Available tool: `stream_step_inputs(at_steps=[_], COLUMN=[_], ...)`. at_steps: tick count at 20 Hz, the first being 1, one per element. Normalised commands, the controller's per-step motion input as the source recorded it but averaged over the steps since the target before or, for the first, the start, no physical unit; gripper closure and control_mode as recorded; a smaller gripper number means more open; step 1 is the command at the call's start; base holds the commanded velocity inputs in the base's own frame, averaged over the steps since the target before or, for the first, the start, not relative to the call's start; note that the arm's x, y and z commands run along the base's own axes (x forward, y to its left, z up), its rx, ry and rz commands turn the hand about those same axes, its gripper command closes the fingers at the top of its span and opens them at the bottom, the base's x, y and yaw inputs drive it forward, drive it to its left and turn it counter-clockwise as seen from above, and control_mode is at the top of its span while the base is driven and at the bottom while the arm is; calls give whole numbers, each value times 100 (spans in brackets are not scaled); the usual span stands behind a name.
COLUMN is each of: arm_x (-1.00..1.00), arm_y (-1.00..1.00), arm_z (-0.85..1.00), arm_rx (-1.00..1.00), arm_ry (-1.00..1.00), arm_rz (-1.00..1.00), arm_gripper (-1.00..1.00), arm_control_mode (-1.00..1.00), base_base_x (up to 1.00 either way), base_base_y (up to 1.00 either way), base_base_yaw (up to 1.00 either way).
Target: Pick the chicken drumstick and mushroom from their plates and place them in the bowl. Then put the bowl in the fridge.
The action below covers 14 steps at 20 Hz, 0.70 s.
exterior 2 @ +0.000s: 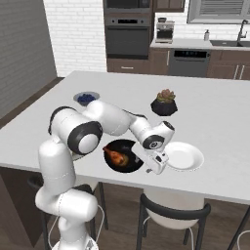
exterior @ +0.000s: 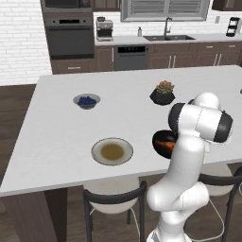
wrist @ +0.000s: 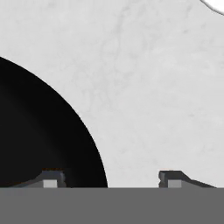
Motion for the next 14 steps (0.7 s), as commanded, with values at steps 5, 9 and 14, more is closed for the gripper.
stream_step_inputs(at_steps=[5,9,14], arm_x=[0,0,0], arm_y=[1,0,4], arm_z=[-11,0,0], arm_rx=[0,0,0], arm_ry=[0,0,0], arm_rz=[-9,-7,-3], arm_gripper=[100,100,100], arm_control_mode=[-100,-100,-100], base_base_x=[0,0,0], base_base_y=[0,0,0], base_base_yaw=[0,0,0])
